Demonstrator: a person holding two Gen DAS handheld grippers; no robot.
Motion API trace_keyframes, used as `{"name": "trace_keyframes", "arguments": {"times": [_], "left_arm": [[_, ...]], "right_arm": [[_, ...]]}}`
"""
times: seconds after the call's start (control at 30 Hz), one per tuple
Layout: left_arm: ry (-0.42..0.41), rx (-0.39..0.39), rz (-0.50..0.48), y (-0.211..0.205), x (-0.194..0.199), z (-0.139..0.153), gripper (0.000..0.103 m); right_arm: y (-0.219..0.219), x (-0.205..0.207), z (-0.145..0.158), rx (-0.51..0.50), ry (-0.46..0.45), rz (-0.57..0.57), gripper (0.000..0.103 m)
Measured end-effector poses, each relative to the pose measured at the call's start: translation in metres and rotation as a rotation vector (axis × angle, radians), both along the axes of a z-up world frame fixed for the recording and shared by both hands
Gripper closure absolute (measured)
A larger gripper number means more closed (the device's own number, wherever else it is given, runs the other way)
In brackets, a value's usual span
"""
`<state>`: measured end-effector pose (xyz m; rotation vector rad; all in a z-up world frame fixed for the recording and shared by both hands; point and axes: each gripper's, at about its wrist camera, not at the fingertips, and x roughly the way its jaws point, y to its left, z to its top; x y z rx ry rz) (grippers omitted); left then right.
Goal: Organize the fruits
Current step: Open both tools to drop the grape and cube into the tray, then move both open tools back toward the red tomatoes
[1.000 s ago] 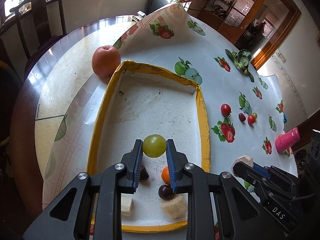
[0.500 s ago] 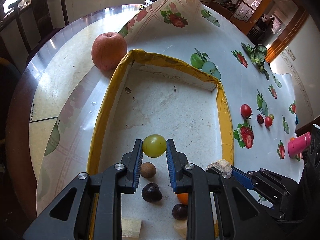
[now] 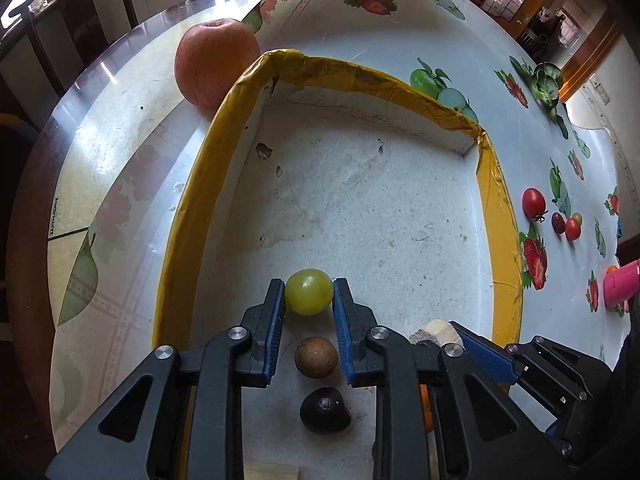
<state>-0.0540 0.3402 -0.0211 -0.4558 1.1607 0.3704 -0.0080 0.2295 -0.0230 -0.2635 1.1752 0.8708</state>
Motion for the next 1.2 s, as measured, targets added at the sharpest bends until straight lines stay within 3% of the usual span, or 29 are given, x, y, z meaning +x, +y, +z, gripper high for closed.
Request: {"name": "trace_keyframes", "arguments": {"times": [0.17,0.3,0.63,1.2], "left_arm": [[0.007,0.02,-0.002,-0.003,-0.005,0.005,0.08],[-0.008,0.046,0.006,-0.006,-0.009,0.016,0.06],[-0.059,0.07,-0.007,-0.018,-0.014,0.042,0.06],[-0.108,0.088,-0.079,-0.063,0.001,0.07,0.06]], "right_arm": [[-0.002,-0.002,-0.002,-0.015,-0.006,0.002,0.078],[-0.009,-0.005,0.005,-0.003,-0.018,-0.011,0.064],[-0.037,-0.011,0.031,0.05,-0.037,-0.04,0.063],[-0.114,0.007,0.066,0.091,-0.083,-0.19,0.063]]}}
